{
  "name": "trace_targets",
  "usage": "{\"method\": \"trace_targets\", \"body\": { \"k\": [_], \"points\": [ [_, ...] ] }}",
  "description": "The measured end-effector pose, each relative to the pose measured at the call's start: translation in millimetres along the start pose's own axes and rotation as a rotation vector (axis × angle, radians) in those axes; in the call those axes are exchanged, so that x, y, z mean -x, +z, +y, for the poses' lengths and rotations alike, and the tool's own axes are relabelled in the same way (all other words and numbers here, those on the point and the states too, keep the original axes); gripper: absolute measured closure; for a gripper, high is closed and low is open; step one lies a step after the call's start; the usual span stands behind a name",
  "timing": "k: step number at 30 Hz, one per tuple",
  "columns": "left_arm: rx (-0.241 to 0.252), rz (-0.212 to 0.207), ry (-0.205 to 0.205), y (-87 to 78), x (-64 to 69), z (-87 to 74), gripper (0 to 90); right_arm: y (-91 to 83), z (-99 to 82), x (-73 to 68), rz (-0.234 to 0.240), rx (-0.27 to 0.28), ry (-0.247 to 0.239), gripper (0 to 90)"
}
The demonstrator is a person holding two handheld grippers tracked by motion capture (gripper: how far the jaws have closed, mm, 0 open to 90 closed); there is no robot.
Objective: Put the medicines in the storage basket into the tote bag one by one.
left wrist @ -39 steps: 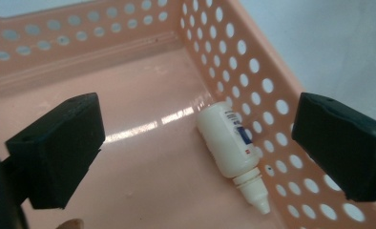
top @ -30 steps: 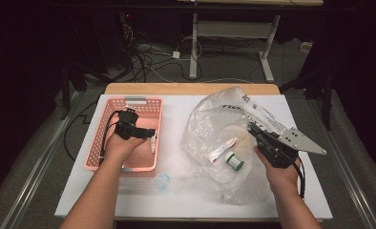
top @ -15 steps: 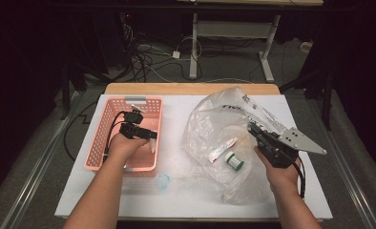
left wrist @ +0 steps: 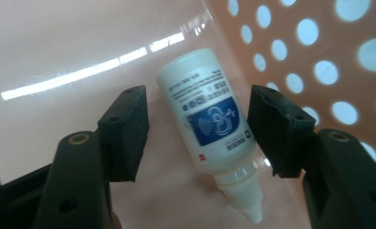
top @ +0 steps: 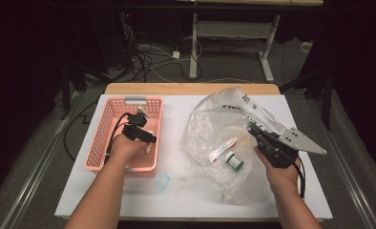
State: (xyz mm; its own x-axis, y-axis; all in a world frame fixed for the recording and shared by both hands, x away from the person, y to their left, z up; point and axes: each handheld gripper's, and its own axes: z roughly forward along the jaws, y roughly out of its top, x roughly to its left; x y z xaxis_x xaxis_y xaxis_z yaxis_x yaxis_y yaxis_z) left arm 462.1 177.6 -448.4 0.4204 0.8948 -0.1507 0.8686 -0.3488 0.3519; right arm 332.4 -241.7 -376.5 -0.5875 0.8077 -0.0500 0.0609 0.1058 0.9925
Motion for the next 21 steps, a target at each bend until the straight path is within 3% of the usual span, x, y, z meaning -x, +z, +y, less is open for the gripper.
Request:
{"method": "trace_targets", "body": {
  "k": [3, 9, 21],
  "points": [
    [-0.028, 0.029, 0.014, 3.1, 2.9, 0.5, 43.0, 0.0, 0.1, -0.2, 0.001, 0.000, 0.000, 90.0],
    [-0.033, 0.076, 0.044, 4.2, 7.5, 0.9, 51.4, -0.9, 0.4, 0.5, -0.001, 0.000, -0.005, 90.0],
    [-0.022, 0.067, 0.031, 2.0, 6.6, 0.7, 57.8, -2.1, 1.7, 0.4, -0.003, 0.007, -0.003, 90.0]
  ]
}}
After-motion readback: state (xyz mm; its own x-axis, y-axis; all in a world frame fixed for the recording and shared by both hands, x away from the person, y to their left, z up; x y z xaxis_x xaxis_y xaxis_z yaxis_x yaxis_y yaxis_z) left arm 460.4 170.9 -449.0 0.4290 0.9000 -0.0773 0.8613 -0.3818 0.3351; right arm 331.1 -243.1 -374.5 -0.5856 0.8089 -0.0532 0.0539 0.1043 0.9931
